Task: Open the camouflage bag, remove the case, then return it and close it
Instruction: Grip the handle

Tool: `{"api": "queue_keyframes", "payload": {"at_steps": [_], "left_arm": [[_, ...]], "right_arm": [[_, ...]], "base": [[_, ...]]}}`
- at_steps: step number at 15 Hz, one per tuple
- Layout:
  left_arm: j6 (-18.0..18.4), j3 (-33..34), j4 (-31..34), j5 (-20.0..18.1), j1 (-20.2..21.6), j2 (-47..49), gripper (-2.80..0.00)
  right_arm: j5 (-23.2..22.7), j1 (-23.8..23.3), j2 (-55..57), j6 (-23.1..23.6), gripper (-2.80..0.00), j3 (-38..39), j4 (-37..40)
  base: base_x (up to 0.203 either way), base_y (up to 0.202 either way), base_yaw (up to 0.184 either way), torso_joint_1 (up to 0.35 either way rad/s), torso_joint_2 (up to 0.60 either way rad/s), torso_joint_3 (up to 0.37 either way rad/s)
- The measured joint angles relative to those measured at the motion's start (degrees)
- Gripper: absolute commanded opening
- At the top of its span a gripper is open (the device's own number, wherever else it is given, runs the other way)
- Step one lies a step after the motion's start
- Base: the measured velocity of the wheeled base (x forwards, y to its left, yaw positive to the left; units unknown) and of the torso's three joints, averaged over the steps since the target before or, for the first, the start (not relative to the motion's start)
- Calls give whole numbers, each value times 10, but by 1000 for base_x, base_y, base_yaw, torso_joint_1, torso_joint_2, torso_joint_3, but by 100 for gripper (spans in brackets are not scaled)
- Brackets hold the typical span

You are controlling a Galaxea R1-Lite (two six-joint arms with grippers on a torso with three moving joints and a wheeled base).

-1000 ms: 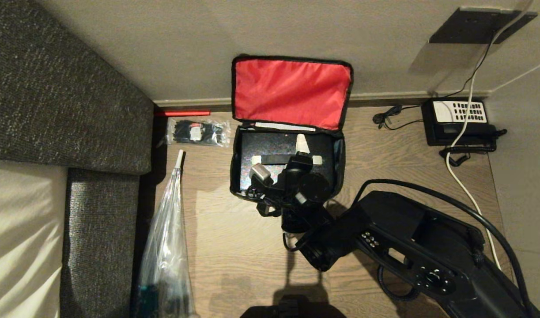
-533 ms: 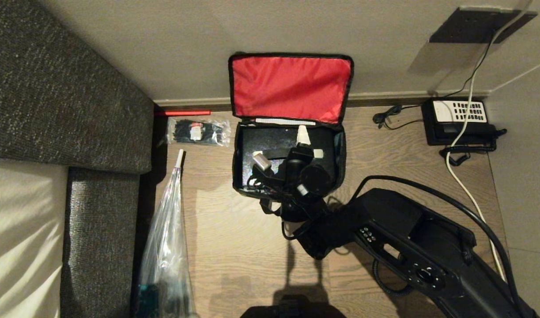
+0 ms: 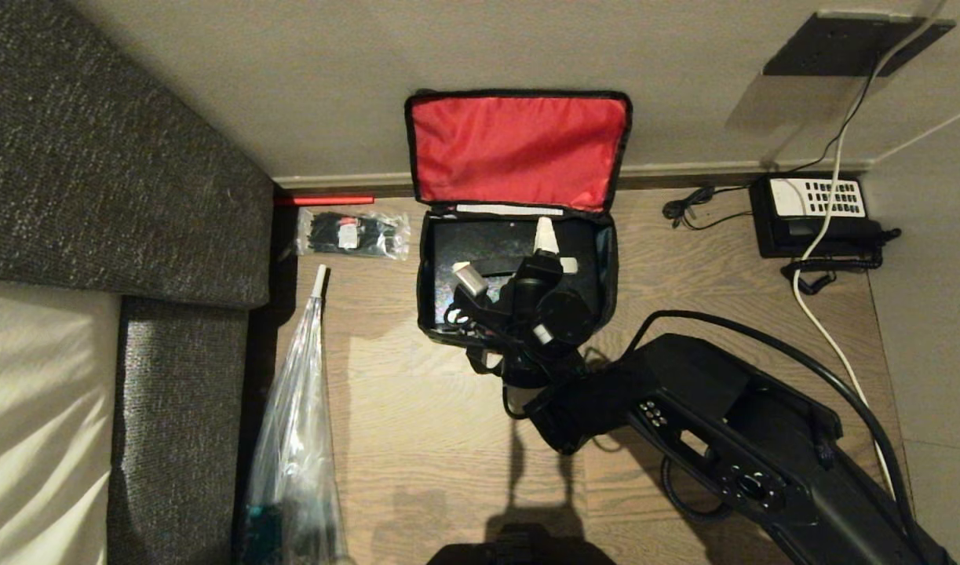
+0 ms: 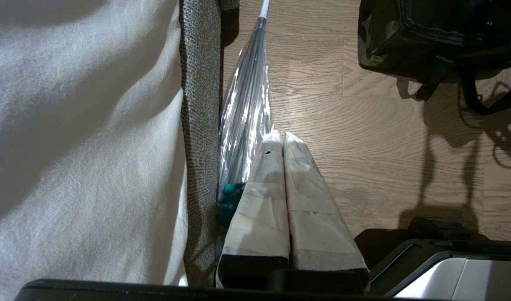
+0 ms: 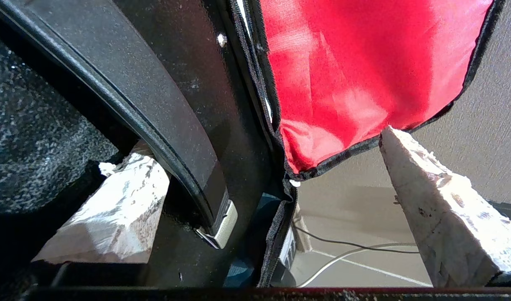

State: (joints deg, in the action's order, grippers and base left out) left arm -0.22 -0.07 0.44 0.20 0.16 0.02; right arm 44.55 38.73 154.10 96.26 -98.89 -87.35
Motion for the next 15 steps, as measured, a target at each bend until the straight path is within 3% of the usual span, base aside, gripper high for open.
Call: {"api": "queue_keyframes", "payload": {"at_steps": [10, 15], "left_arm": [[1, 0, 0, 0, 0, 0, -280], [1, 0, 0, 0, 0, 0, -280]], "right_arm": [[42, 66, -174, -59, 0, 231, 10], [66, 76, -248, -63, 0, 278, 10]], "base": [[0, 0, 0, 0, 0, 0], [0, 0, 0, 0, 0, 0]]}}
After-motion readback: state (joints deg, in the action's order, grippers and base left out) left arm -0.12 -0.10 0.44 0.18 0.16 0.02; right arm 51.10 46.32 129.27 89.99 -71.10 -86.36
